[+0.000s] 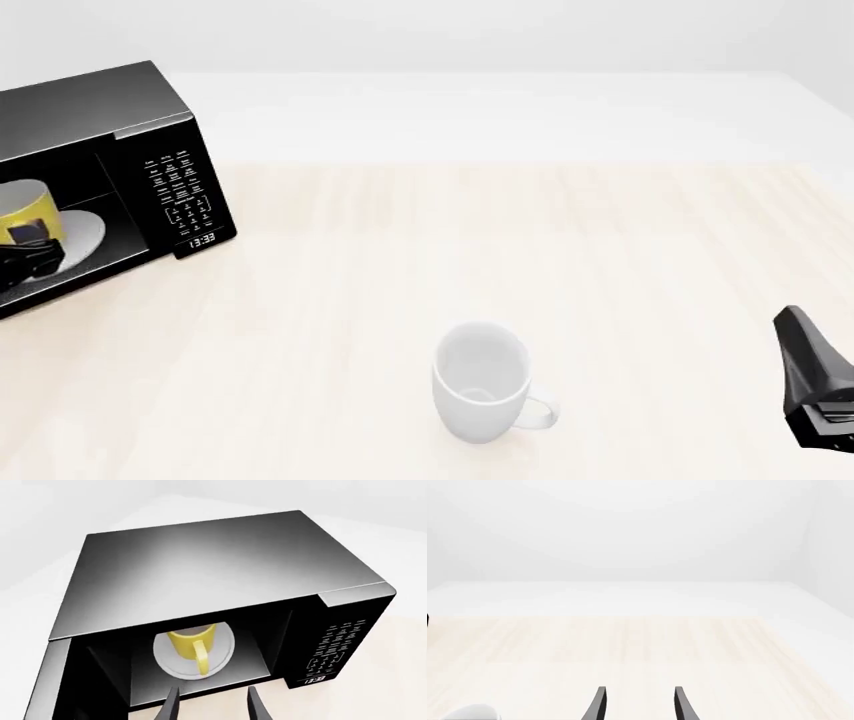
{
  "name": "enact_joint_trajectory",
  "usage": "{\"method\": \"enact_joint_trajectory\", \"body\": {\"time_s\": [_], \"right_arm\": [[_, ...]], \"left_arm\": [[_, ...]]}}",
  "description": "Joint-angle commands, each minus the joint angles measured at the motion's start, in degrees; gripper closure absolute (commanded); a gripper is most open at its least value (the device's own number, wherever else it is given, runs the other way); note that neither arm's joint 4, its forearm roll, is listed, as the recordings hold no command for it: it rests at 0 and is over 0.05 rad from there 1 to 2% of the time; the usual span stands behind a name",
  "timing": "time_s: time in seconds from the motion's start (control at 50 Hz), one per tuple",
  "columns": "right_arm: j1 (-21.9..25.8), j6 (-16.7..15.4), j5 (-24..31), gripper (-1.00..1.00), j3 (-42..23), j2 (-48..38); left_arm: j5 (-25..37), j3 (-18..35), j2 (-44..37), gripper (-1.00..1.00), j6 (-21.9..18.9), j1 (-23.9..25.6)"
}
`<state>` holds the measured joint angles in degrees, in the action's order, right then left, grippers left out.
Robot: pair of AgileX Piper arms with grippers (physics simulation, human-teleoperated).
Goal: Put the yellow and white mug in the microwave and close it.
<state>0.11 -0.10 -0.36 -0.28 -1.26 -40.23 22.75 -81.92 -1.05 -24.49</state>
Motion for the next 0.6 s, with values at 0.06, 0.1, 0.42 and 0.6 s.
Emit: {"method": "enact_joint_trajectory", "body": {"time_s": [0.06,0.1,0.42,0.6], "right_arm": [[0.1,0.0,0.0,-1.0,0.1,0.0],[0.1,0.0,0.0,-1.0,0.1,0.1],[0.1,0.0,0.0,-1.0,0.1,0.0],[0.1,0.0,0.0,-1.0,0.1,0.0]], "left_arm": [[7.0,-2.9,10.6,-1.0,-1.2,-1.5],[8.8,-2.8,12.0,-1.0,-1.1,-1.3],[22.0,-1.0,22.4,-1.0,4.1,1.7],[30.8,1.6,30.1,-1.0,6.7,4.1]]}}
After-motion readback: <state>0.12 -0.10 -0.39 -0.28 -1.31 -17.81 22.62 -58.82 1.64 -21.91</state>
